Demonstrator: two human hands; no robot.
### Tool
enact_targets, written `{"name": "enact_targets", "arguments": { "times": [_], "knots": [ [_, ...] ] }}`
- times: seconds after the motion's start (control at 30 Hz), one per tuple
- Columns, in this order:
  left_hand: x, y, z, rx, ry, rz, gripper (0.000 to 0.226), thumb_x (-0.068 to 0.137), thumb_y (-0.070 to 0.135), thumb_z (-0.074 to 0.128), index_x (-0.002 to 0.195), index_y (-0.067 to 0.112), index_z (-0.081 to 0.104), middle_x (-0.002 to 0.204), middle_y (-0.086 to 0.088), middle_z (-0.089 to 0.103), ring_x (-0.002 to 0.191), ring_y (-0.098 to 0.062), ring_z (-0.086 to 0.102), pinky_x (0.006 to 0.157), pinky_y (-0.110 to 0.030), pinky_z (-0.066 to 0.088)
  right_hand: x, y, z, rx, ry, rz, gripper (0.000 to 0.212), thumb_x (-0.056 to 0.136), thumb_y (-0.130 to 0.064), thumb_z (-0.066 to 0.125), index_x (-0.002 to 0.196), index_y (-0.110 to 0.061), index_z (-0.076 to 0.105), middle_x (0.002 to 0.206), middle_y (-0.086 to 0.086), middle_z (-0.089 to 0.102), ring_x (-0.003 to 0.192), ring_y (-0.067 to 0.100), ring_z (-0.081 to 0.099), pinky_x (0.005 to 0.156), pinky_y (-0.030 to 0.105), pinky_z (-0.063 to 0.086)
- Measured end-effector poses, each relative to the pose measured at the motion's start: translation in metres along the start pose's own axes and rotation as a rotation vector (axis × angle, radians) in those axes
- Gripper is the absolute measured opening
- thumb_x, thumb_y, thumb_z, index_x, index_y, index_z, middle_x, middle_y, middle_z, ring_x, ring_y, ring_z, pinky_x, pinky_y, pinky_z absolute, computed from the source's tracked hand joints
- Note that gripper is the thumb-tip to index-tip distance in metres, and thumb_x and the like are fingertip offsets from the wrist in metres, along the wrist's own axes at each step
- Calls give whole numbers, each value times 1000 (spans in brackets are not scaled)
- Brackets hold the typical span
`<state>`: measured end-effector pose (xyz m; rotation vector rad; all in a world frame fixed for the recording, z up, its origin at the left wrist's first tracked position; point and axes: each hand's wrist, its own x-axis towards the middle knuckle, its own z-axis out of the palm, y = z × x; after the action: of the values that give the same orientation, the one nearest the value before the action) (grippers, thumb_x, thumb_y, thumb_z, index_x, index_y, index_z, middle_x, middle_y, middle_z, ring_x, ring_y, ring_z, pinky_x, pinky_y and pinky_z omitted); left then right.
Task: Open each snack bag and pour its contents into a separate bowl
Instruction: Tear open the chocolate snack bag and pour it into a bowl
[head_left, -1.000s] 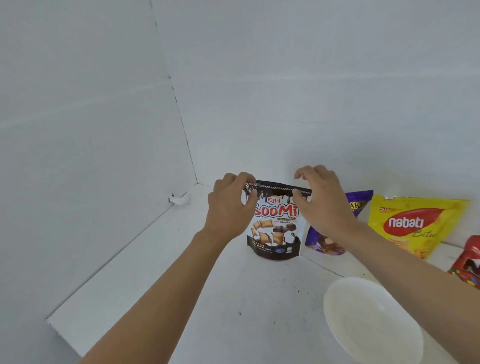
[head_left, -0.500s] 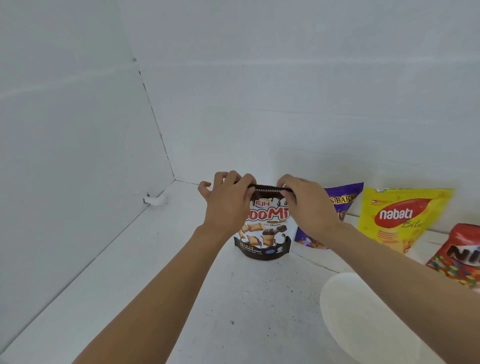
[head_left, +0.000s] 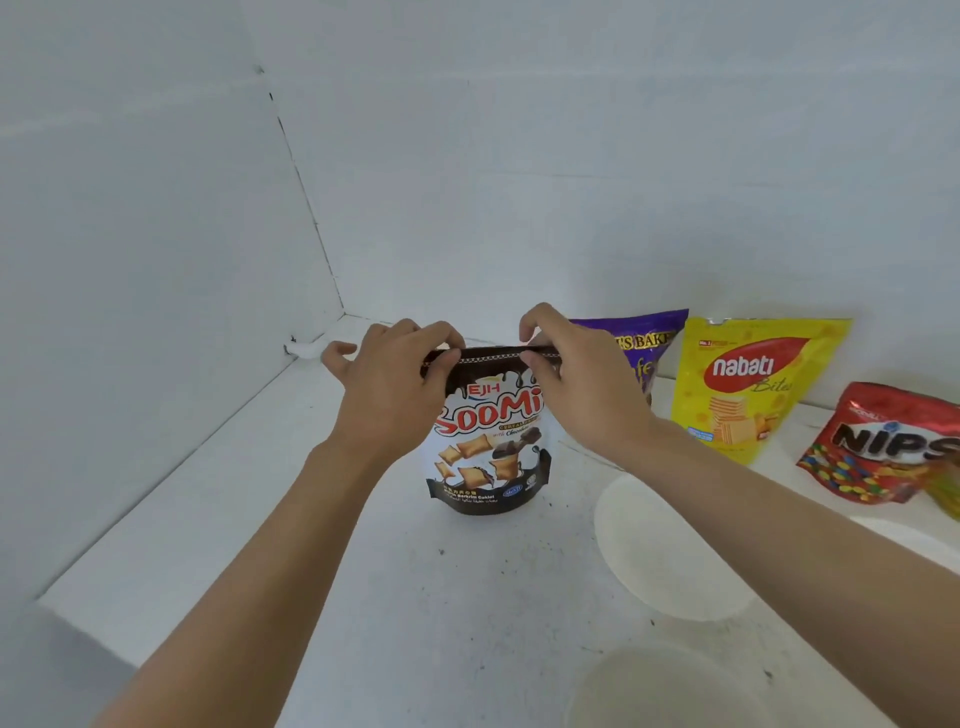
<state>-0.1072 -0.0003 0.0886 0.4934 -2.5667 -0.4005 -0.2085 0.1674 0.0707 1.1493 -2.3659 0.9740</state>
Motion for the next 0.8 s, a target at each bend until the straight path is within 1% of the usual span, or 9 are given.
{"name": "enact_targets", "arguments": {
  "times": [0.1, 0.3, 0.4, 0.47, 0.5, 0.53, 0.6, 0.73, 0.8],
  "knots": [
    [-24, 2, -11, -1, -9, -45, 18, 104, 34, 47, 105, 38, 64, 96, 12, 61, 106, -12, 48, 102, -47, 17, -17, -9, -2, 11, -19, -59, 7, 98, -16, 57, 102, -19, 53, 89, 1, 72, 77, 16, 67, 60, 32, 57],
    [-67, 0, -23, -37, -85, -106, 15, 103, 37, 48, 101, 39, 62, 95, 11, 65, 95, -10, 55, 97, -44, 23, -50, -21, 1, 50, -118, -125, 4, 100, -15, 52, 103, -18, 54, 91, 2, 68, 81, 20, 66, 63, 37, 57],
    [-78, -1, -30, -93, -99, -79, 13, 101, 36, 53, 100, 36, 66, 92, 8, 66, 90, -13, 60, 94, -41, 39, -57, -24, -3, 107, -143, -129, 7, 99, -13, 52, 103, -18, 52, 92, 3, 68, 83, 19, 67, 63, 37, 58],
    [-82, -3, -36, -176, -116, -63, 11, 99, 31, 59, 98, 32, 70, 90, 7, 66, 86, -14, 62, 78, -31, 48, -61, -26, -5, 119, -150, -127, 8, 100, -13, 52, 105, -19, 51, 96, 2, 69, 87, 19, 68, 65, 33, 59],
    [-84, -3, -38, -201, -125, -60, 11, 98, 30, 61, 97, 32, 72, 89, 7, 67, 85, -11, 62, 72, -22, 46, -63, -28, -5, 109, -147, -129, 9, 100, -14, 52, 107, -20, 50, 98, 2, 69, 89, 19, 68, 67, 34, 60],
    [-86, -4, -40, -214, -132, -59, 11, 98, 28, 62, 96, 31, 73, 88, 8, 67, 85, -8, 63, 68, -16, 43, -64, -28, -4, 93, -139, -133, 12, 100, -13, 52, 108, -21, 48, 99, 1, 69, 90, 20, 67, 70, 38, 60],
    [-88, -7, -43, -234, -140, -53, 12, 97, 26, 64, 99, 32, 73, 86, 11, 67, 85, -5, 63, 67, -9, 41, -67, -30, -1, 58, -119, -144, 14, 100, -12, 52, 109, -23, 48, 99, 1, 69, 91, 20, 64, 75, 46, 57],
    [-90, -8, -44, -260, -112, -20, 22, 98, 18, 63, 107, 32, 77, 92, 10, 67, 88, -6, 64, 72, -11, 45, -67, -33, 2, 56, -84, -149, 15, 96, -13, 58, 108, -22, 55, 102, 0, 66, 97, 20, 58, 78, 47, 55],
    [-90, -9, -44, -256, -85, 8, 24, 98, 14, 63, 108, 27, 79, 95, 8, 69, 88, -10, 65, 73, -20, 50, -66, -34, 2, 75, -83, -161, 14, 95, -12, 60, 107, -20, 58, 103, 0, 65, 99, 19, 57, 79, 48, 54]
  ]
}}
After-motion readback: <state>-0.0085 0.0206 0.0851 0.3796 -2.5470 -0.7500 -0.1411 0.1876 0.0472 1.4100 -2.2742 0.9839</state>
